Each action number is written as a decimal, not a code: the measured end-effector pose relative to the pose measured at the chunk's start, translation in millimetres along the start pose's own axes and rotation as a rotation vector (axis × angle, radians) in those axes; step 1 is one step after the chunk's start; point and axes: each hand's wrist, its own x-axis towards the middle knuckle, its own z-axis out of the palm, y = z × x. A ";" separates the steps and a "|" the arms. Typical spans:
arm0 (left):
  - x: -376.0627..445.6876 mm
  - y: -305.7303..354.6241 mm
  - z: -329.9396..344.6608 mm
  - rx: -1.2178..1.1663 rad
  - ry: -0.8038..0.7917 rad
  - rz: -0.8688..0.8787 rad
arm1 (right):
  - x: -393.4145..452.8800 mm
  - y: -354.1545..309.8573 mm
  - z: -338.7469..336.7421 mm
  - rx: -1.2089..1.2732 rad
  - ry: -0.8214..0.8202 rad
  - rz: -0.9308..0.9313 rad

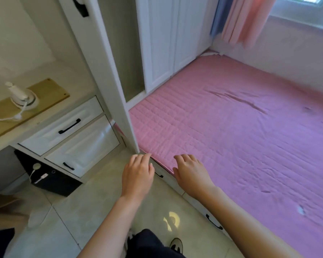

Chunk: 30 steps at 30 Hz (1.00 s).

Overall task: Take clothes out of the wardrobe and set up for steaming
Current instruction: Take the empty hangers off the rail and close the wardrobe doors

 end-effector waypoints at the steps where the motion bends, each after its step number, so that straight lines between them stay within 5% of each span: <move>1: 8.1 7.1 1.5 0.001 0.005 0.003 | 6.2 9.3 -2.8 0.000 0.001 -0.005; 21: 251.7 17.4 32.1 0.088 -0.013 -0.048 | 247.9 89.3 -70.9 -0.094 0.129 -0.160; 30: 335.6 0.1 19.7 0.109 0.110 -0.160 | 340.9 80.4 -103.6 -0.116 0.170 -0.260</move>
